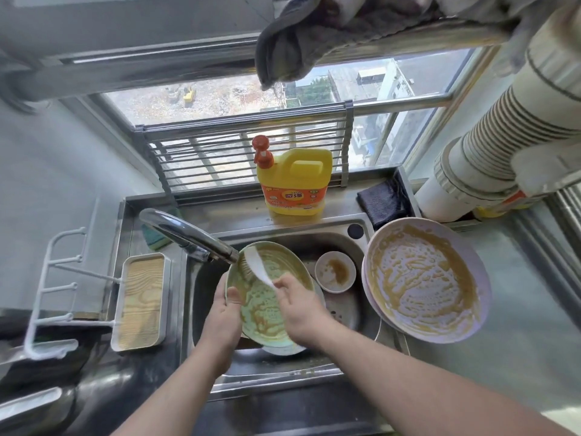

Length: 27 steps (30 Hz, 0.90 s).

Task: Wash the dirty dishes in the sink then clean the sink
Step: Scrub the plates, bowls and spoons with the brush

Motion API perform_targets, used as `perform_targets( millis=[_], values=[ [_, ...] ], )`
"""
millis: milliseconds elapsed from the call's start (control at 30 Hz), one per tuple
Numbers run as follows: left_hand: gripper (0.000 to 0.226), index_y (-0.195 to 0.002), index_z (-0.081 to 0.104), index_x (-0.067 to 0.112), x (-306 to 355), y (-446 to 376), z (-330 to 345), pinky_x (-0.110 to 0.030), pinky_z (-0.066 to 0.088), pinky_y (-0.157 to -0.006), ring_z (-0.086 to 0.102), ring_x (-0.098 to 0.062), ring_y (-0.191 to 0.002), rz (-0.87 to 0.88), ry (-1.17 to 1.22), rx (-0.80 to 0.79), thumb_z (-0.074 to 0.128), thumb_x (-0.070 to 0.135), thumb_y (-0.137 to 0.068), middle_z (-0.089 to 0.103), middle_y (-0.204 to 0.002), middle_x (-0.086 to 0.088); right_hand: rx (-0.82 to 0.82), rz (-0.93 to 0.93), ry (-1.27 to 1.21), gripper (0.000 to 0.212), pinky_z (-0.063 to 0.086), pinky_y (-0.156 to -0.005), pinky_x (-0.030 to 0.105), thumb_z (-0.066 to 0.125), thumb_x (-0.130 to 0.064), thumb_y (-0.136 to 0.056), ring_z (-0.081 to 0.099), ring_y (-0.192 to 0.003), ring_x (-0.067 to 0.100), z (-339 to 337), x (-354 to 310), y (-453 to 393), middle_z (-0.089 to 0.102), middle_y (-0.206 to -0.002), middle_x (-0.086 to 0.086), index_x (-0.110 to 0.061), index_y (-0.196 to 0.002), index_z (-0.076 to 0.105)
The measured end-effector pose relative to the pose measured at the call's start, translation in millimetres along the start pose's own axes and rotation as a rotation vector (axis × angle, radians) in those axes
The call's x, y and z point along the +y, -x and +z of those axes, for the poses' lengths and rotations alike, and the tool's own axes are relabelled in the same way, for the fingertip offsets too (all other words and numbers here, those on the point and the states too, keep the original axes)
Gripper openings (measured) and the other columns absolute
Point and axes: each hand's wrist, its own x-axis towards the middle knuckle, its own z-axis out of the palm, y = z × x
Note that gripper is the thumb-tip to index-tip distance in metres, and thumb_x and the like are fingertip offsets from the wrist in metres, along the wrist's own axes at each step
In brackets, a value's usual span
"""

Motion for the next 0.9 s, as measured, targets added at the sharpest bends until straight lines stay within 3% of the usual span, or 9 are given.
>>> perform_targets(
  millis=[133,267,333,400,567,667,733,800,900],
  values=[
    [0.071,-0.140,0.053,0.041,8,-15,-4,-0.059,0.063,-0.078,0.076,-0.035,-0.106,-0.088,0.177,0.063,0.046,0.088,-0.088,0.075,-0.125,-0.007,-0.080,-0.050,-0.211,0.012,0.043,-0.070,0.034,0.042,-0.032,-0.109,0.046,-0.069,0.007,48,7,42,0.054,-0.080,-0.007,-0.040,-0.108,0.051],
    [0.062,-0.144,0.050,0.047,6,-4,-2,-0.047,0.064,-0.086,0.074,-0.025,-0.115,0.056,0.031,-0.031,0.042,0.083,-0.094,0.072,-0.129,0.003,0.017,-0.060,-0.248,0.017,0.036,-0.042,0.018,0.039,-0.036,-0.110,0.040,-0.050,0.003,38,-5,28,0.052,-0.075,-0.006,-0.042,-0.100,0.051],
    [0.050,-0.146,0.047,0.047,1,-2,4,-0.045,0.065,-0.081,0.075,-0.022,-0.110,0.081,0.010,-0.044,0.046,0.071,-0.102,0.073,-0.128,0.003,0.077,0.009,-0.260,0.018,0.028,-0.033,0.019,0.036,-0.037,-0.111,0.038,-0.047,0.007,24,-17,11,0.050,-0.072,-0.005,-0.039,-0.104,0.052],
    [0.047,-0.144,0.047,0.050,4,-1,6,-0.048,0.065,-0.078,0.077,-0.025,-0.106,0.043,0.046,-0.024,0.047,0.070,-0.101,0.074,-0.124,0.003,0.047,0.061,-0.308,0.017,0.028,-0.033,0.020,0.036,-0.036,-0.110,0.038,-0.050,0.011,29,-19,16,0.049,-0.073,-0.002,-0.035,-0.106,0.053],
    [0.073,-0.141,0.049,0.049,10,-2,-1,-0.055,0.064,-0.080,0.076,-0.032,-0.108,-0.019,0.104,0.008,0.041,0.093,-0.083,0.074,-0.124,0.002,-0.116,0.124,-0.488,0.018,0.027,-0.034,0.021,0.037,-0.039,-0.105,0.035,-0.036,0.010,52,-6,51,0.046,-0.069,0.001,-0.044,-0.099,0.053],
    [0.068,-0.138,0.051,0.049,6,4,11,-0.041,0.065,-0.078,0.076,-0.024,-0.109,0.003,0.083,-0.004,0.039,0.091,-0.086,0.074,-0.122,0.005,-0.069,0.197,-0.483,0.021,0.026,-0.036,0.018,0.034,-0.036,-0.110,0.033,-0.033,0.009,32,-12,26,0.046,-0.070,0.003,-0.042,-0.102,0.052],
    [0.059,-0.135,0.050,0.054,7,1,14,-0.053,0.065,-0.071,0.078,-0.029,-0.102,-0.084,0.180,0.052,0.037,0.089,-0.088,0.076,-0.117,0.004,-0.111,0.139,-0.381,0.016,0.032,-0.039,0.022,0.036,-0.039,-0.109,0.039,-0.040,0.010,31,-6,29,0.049,-0.073,0.001,-0.040,-0.107,0.051],
    [0.037,-0.129,0.052,0.058,11,-8,10,-0.063,0.062,-0.069,0.078,-0.033,-0.098,-0.152,0.227,0.103,0.035,0.074,-0.101,0.076,-0.114,0.002,-0.164,0.043,-0.221,0.011,0.044,-0.057,0.031,0.040,-0.041,-0.108,0.049,-0.059,0.014,33,12,50,0.055,-0.078,-0.002,-0.040,-0.111,0.050],
    [0.030,-0.134,0.053,0.059,9,-19,4,-0.040,0.064,-0.066,0.079,-0.016,-0.096,-0.130,0.151,0.117,0.034,0.052,-0.112,0.076,-0.116,0.007,-0.209,-0.038,0.071,0.012,0.049,-0.086,0.038,0.041,-0.046,-0.107,0.061,-0.089,0.024,8,44,73,0.067,-0.095,0.002,-0.042,-0.117,0.047]
  ],
)
